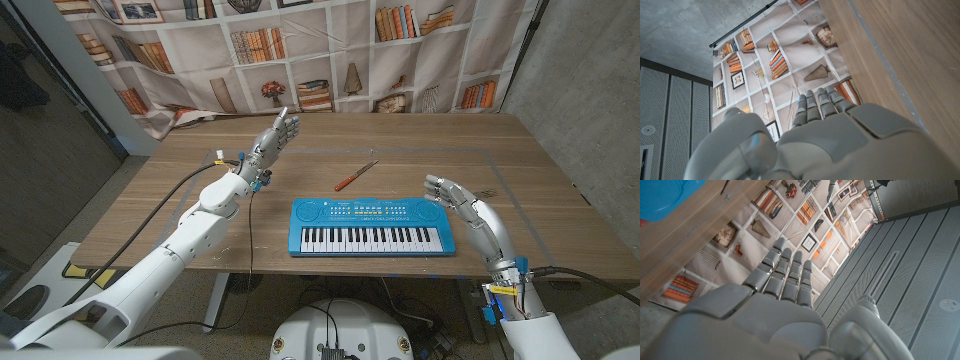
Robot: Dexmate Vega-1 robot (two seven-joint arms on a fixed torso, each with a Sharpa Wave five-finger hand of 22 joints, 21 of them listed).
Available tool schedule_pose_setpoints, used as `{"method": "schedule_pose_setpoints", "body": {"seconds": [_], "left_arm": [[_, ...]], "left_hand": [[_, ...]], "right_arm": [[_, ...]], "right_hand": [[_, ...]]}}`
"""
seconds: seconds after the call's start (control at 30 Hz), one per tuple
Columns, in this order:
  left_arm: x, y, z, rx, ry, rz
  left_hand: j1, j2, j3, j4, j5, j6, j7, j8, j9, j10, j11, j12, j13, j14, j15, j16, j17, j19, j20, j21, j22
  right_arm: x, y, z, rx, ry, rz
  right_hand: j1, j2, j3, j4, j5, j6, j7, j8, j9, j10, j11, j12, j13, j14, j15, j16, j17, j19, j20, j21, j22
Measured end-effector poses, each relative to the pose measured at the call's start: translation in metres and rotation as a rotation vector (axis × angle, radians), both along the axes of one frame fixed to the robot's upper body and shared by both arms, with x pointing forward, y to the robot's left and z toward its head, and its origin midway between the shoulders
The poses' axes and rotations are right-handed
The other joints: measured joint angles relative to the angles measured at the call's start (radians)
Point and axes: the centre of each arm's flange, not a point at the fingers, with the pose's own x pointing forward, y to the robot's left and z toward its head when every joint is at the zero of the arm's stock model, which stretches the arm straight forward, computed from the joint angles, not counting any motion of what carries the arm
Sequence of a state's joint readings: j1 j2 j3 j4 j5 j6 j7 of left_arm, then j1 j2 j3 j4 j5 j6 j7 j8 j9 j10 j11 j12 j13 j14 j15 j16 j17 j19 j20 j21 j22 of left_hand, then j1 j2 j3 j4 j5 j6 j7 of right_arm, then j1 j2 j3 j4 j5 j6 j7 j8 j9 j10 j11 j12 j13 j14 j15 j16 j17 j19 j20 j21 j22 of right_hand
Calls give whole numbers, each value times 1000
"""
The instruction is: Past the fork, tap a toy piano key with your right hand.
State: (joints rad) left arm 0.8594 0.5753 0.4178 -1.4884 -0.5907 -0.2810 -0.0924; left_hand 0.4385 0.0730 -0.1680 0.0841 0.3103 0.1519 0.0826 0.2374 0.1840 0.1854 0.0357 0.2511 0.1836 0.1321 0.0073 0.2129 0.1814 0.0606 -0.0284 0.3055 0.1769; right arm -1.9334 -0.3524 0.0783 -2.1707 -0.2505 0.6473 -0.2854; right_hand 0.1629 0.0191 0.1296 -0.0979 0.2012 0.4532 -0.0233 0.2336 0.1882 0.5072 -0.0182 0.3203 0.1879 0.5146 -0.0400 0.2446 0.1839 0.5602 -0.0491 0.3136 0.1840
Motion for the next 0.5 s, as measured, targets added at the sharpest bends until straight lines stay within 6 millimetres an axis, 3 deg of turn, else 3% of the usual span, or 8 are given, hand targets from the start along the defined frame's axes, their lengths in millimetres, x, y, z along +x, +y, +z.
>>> {"method": "schedule_pose_setpoints", "body": {"seconds": [0.13, 0.27, 0.4, 0.5], "left_arm": [[1, -1, 0, 3, 1, -3], [1, -1, 0, 6, 0, -6], [1, -1, 1, 8, -2, -7], [1, -1, 2, 9, -2, -7]], "left_hand": [[0, 0, 0, 0, -1, 4, 0, 0, 0, 0, 0, 0, 0, 0, 0, 0, 0, 0, 0, 0, 0], [0, 0, 0, 0, -5, 4, 0, 0, 0, 4, -4, 0, 0, 0, 0, 0, 0, 5, 6, 0, 0], [2, 2, 0, 0, -5, 4, 0, 0, 0, 5, -5, 0, 0, 0, 0, 0, 0, 5, 6, 0, 0], [3, 3, 0, 0, -5, 4, 0, 0, 0, 9, -2, 0, 0, 0, 0, 0, 0, 5, 5, 0, 0]], "right_arm": [[-4, 0, 0, 2, -28, -34], [-6, 0, -2, 11, -46, -55], [-7, 0, -3, 15, -63, -73], [-8, 0, -4, 17, -68, -82]], "right_hand": [[0, 7, 0, 0, 0, 73, -9, 11, 0, 80, -12, 16, 1, 148, -18, 26, 2, 107, -10, 34, 5], [5, 14, 0, 0, 0, 121, -18, 14, 0, 158, -20, 36, 1, 260, -38, 43, 5, 181, -22, 61, 10], [9, 25, 0, 0, -4, 132, -29, 13, 0, 239, -34, 50, 5, 355, -63, 58, 9, 263, -40, 94, 14], [9, 28, 0, 0, -8, 143, -40, 5, 0, 305, -50, 64, 7, 452, -91, 78, 23, 362, -66, 145, 27]]}}
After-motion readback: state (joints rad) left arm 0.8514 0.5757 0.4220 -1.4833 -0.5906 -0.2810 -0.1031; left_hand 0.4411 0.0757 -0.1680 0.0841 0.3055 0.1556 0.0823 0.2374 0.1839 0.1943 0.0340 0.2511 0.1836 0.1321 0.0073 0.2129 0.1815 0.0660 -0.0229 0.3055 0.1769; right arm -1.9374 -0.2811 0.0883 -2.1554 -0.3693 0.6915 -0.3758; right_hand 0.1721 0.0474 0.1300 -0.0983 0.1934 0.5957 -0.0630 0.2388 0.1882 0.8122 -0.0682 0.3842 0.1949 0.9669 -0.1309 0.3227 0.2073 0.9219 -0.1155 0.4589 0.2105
